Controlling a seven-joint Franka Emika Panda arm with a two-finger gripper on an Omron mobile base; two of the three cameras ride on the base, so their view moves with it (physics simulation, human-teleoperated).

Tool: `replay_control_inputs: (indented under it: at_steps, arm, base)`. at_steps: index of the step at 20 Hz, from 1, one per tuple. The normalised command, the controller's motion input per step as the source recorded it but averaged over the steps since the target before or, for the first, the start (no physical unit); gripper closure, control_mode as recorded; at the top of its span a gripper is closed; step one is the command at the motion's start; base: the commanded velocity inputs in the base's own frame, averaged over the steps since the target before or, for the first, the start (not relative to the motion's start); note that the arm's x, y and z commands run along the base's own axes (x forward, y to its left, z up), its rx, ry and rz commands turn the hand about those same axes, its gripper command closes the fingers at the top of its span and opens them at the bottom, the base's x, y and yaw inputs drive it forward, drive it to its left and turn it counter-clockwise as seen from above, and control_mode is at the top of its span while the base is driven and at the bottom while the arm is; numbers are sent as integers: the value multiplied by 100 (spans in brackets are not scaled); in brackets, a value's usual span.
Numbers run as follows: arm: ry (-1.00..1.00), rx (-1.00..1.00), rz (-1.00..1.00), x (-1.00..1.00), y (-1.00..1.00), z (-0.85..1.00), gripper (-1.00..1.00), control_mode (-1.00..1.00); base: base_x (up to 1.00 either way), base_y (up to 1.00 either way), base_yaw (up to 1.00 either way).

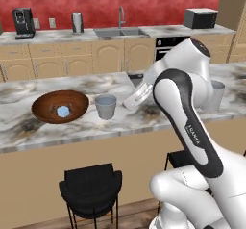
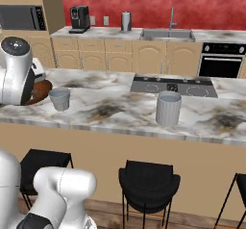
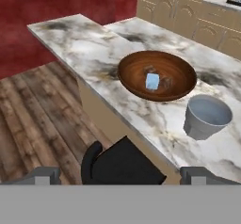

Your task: There are four ice cubes in the ice bowl. Place two ice cubes in each glass of water.

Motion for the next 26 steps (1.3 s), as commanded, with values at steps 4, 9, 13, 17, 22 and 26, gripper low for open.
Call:
replay_control_inputs:
  at_steps: [4,9,13,17,22,26]
  arm:
    - [-2,0,9,0,47,30,-100,-100]
    - [0,0,8,0,47,39,-100,-100]
    - [4,-7,3,0,33,10,-100,-100]
    - [16,-18,0,0,21,-11,-100,-100]
    - [10,-16,0,0,5,-15,-100,-100]
    - [1,-10,0,1,0,-12,-100,-100]
  base:
    - [0,0,0]
    - [0,0,0]
    - [0,0,0]
    - [0,0,0]
    - [0,0,0]
    - [0,0,0]
